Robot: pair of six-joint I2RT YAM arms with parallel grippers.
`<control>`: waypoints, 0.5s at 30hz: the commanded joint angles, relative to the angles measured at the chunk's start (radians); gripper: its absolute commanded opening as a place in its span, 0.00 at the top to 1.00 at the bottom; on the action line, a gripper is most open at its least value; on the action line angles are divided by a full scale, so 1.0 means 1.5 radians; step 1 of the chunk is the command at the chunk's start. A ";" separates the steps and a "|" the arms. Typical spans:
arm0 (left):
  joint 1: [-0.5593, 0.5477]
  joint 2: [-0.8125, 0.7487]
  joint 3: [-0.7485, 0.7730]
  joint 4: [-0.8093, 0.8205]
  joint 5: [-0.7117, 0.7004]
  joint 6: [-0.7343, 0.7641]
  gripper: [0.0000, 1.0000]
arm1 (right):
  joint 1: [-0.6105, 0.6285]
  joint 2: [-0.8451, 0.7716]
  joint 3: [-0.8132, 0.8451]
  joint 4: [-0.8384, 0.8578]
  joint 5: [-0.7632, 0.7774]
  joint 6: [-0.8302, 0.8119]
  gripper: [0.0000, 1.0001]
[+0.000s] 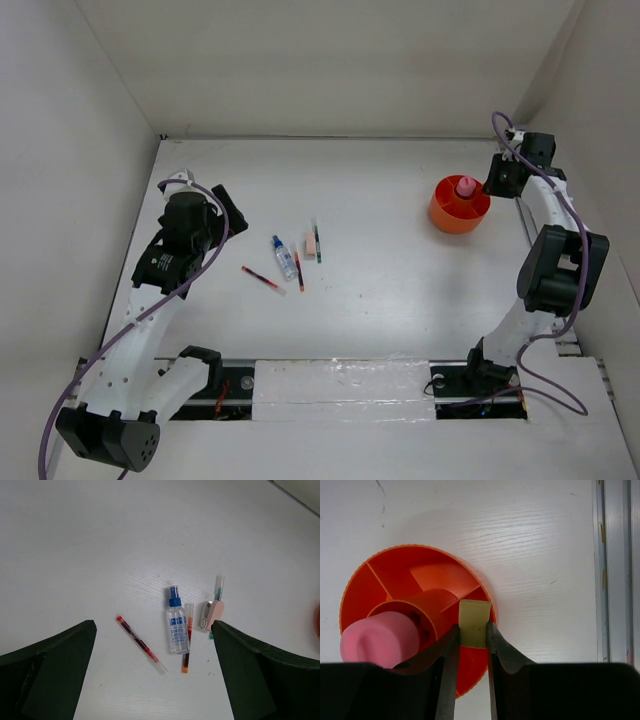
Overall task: Sort the stationery into containers
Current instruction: Place the stationery in the storage box.
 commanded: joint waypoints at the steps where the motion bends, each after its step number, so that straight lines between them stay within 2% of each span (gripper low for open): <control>1: -0.002 -0.005 -0.007 0.018 -0.006 0.010 0.00 | 0.006 -0.049 -0.007 0.024 0.009 0.013 0.97; 15: -0.002 -0.005 -0.007 0.018 -0.006 0.010 0.00 | 0.012 -0.069 -0.057 0.030 0.032 0.019 0.91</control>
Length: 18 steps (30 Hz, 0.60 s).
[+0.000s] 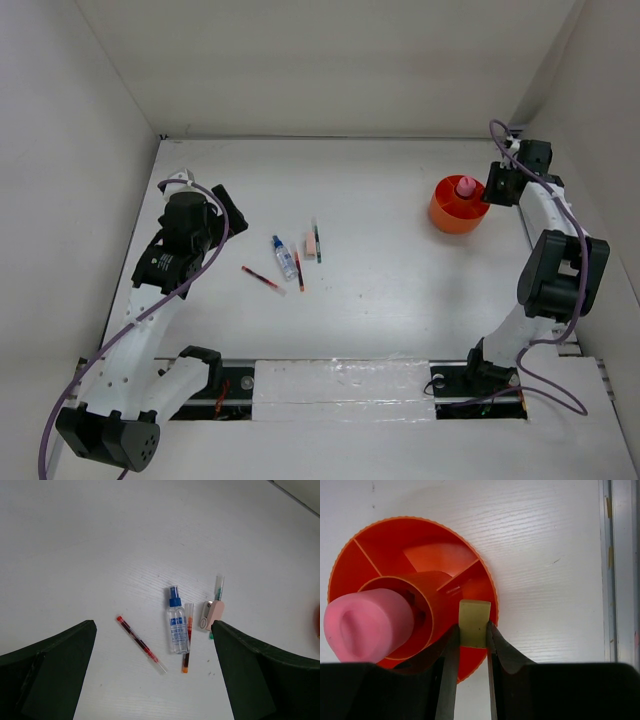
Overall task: Sort the stationery into containers
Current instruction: Place the stationery in the storage box.
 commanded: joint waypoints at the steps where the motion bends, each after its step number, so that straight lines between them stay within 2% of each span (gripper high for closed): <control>1: -0.002 -0.005 -0.007 0.018 -0.006 0.010 0.00 | 0.007 -0.033 -0.001 0.025 0.015 0.007 0.91; 6: -0.002 -0.012 -0.007 0.018 -0.006 0.010 0.00 | 0.014 -0.033 -0.001 0.025 0.015 0.007 0.86; 12: -0.002 -0.012 -0.007 0.018 -0.006 0.010 0.00 | 0.020 -0.040 -0.007 0.025 0.032 0.007 0.67; 18: -0.002 -0.012 -0.007 0.018 0.000 0.010 0.00 | 0.020 -0.046 -0.007 0.031 0.048 0.007 0.58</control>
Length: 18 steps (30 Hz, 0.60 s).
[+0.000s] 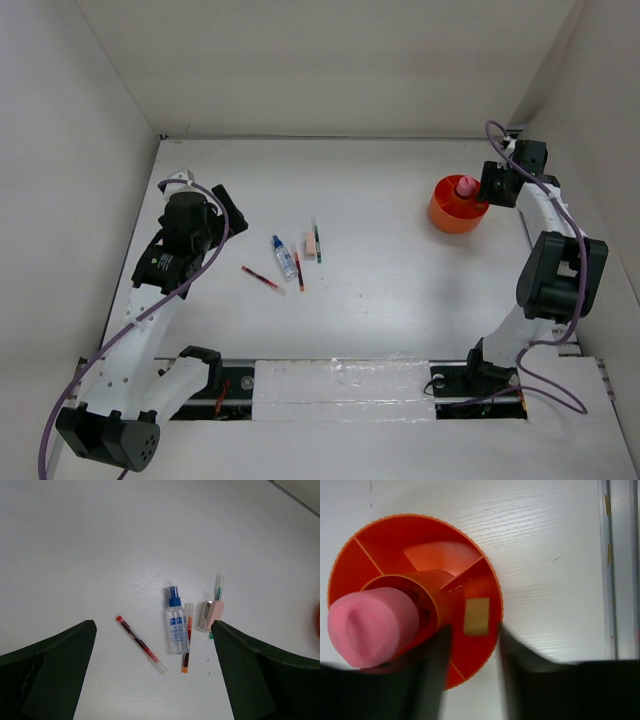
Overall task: Sort the stationery into containers
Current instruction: Place the stationery in the storage box.
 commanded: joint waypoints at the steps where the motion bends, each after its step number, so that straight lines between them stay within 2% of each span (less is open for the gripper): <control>1: -0.002 -0.011 -0.007 0.018 -0.001 0.010 0.00 | 0.003 -0.040 0.004 0.030 0.021 0.005 0.34; 2: -0.002 -0.011 -0.007 0.018 -0.001 0.010 0.00 | 0.003 -0.040 0.004 0.030 0.021 0.011 0.29; 18: -0.002 -0.017 -0.007 0.018 -0.009 0.010 0.00 | 0.015 -0.124 0.026 0.008 0.036 0.023 0.28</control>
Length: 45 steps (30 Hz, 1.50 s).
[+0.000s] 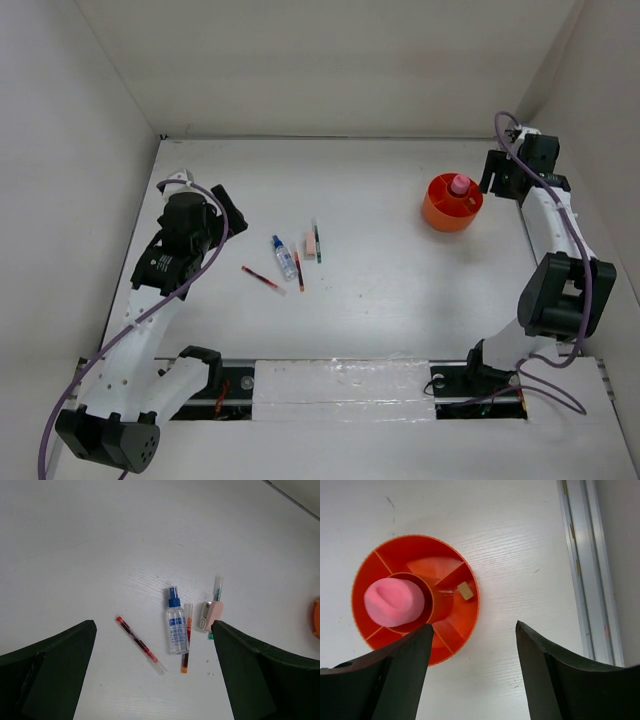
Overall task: Sort the stationery into containers
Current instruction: Place the stationery in the storage box, then pick up the stapler from the center of the board.
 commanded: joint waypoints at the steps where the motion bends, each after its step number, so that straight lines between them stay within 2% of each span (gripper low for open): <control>1: -0.002 -0.012 -0.007 0.011 -0.015 0.010 0.00 | 0.010 -0.066 0.026 0.010 0.005 0.016 0.28; 4: -0.002 -0.006 -0.007 0.003 -0.055 -0.020 0.00 | 0.080 -0.113 0.012 0.024 0.008 0.023 0.28; 6: -0.002 0.002 -0.001 -0.015 -0.084 -0.027 0.00 | 0.136 -0.163 0.001 0.047 0.033 0.023 0.21; 7: -0.002 0.002 -0.001 -0.016 -0.091 -0.036 0.00 | 0.203 -0.181 -0.010 0.054 0.081 0.023 0.00; 9: -0.002 0.016 -0.001 -0.023 -0.099 -0.046 0.00 | 0.277 -0.222 -0.033 0.075 0.120 0.029 0.00; 10: -0.002 0.017 0.006 -0.023 -0.108 -0.046 0.00 | 0.349 -0.231 -0.039 0.099 0.157 0.035 0.00; 13: 0.011 0.041 0.014 -0.037 -0.120 -0.066 0.00 | 0.438 -0.244 -0.056 0.158 0.210 0.083 0.00; 14: 0.018 0.041 0.014 -0.037 -0.126 -0.072 0.00 | 0.467 -0.244 -0.064 0.183 0.196 0.094 0.00; 16: 0.018 0.047 0.021 -0.052 -0.146 -0.090 0.00 | 0.468 -0.238 -0.105 0.242 0.113 0.165 0.00; 17: 0.018 0.047 0.021 -0.052 -0.147 -0.090 0.00 | 0.454 -0.229 -0.116 0.297 -0.025 0.181 0.00; 18: 0.018 0.047 0.021 -0.052 -0.153 -0.090 0.00 | 0.443 -0.217 -0.124 0.325 -0.113 0.181 0.00; 19: 0.018 0.047 0.021 -0.052 -0.153 -0.090 0.00 | 0.443 -0.187 -0.135 0.356 -0.170 0.217 0.00; 21: 0.018 0.047 0.021 -0.059 -0.175 -0.090 0.00 | 0.465 -0.160 -0.135 0.414 -0.220 0.228 0.00; 23: 0.018 0.047 0.021 -0.059 -0.183 -0.090 0.00 | 0.532 -0.130 -0.086 0.354 -0.093 0.196 0.00; 24: 0.018 0.047 0.027 -0.059 -0.183 -0.090 0.00 | 0.625 -0.121 -0.063 0.285 0.115 0.179 0.00; 25: 0.018 0.040 0.027 -0.059 -0.189 -0.090 0.00 | 0.673 -0.111 -0.015 0.258 0.217 0.166 0.00; 26: 0.018 0.040 0.027 -0.066 -0.189 -0.090 0.00 | 0.712 -0.089 0.003 0.240 0.301 0.166 0.00; 28: 0.018 0.040 0.027 -0.066 -0.189 -0.090 0.00 | 0.768 -0.071 0.021 0.240 0.397 0.177 0.00; 31: 0.018 0.040 0.027 -0.066 -0.189 -0.090 0.00 | 0.759 -0.019 0.049 0.240 0.319 0.177 0.00; 32: 0.018 0.040 0.027 -0.066 -0.189 -0.084 0.00 | 0.759 -0.008 0.056 0.240 0.308 0.177 0.04; 36: 0.018 0.027 0.020 -0.055 -0.176 -0.074 0.00 | 0.766 0.017 0.073 0.240 0.330 0.164 0.04; 40: 0.018 0.019 0.000 0.005 -0.053 -0.013 0.00 | 0.766 0.006 0.091 0.196 0.362 0.164 0.00; 41: 0.018 0.019 0.000 0.021 0.028 0.000 0.00 | 0.766 -0.002 0.091 0.178 0.381 0.164 0.00; 42: 0.018 0.019 -0.006 0.035 0.060 0.000 0.00 | 0.766 -0.012 0.085 0.168 0.391 0.164 0.00; 45: -0.042 0.069 0.023 0.035 0.067 -0.023 0.00 | 0.745 -0.067 0.056 0.132 0.423 0.164 0.00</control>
